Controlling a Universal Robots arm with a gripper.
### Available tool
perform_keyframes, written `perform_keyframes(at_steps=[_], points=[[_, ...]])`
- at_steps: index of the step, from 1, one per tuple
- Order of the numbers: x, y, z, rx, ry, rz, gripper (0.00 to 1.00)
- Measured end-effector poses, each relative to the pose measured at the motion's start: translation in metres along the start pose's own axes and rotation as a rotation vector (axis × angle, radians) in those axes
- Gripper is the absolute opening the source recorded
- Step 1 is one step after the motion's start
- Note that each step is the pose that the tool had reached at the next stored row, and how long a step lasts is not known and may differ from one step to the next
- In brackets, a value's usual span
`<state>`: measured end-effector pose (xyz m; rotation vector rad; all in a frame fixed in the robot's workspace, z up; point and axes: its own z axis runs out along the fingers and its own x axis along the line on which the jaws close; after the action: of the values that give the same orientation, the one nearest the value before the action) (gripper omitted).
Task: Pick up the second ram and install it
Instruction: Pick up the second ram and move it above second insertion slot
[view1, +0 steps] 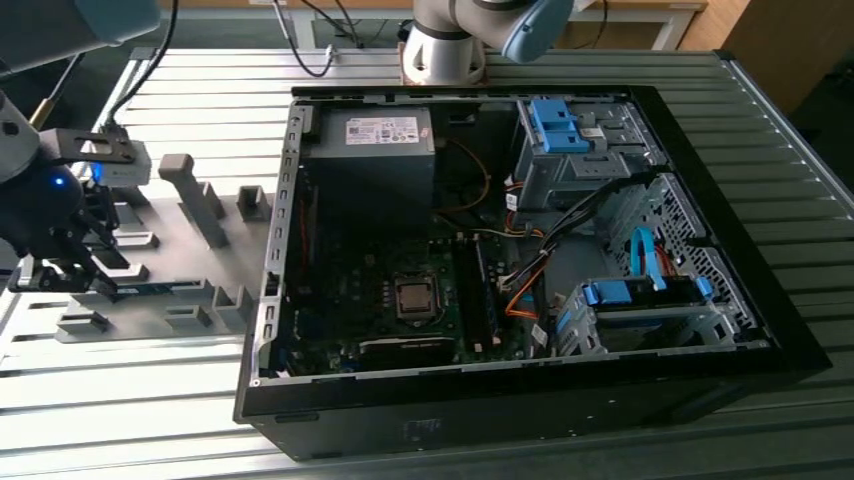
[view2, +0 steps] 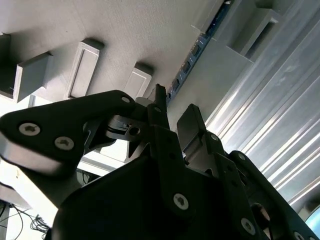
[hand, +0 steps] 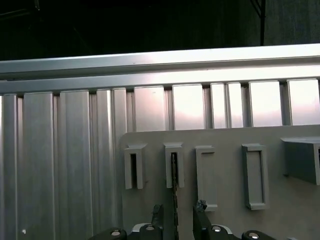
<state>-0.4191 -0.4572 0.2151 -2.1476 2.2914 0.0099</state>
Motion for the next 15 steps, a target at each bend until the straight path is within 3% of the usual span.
perform_keyframes(at_steps=[11,14,15], points=[[0.0001,-0.0008,0.0182,0.0096,0.002,0.0,0.37],[0.0001,-0.0008,0.0205,0.0131,0.0032,0.0,0.35],[0.0,-0.0008,0.021,0.0138,0.0039,0.0,0.28]])
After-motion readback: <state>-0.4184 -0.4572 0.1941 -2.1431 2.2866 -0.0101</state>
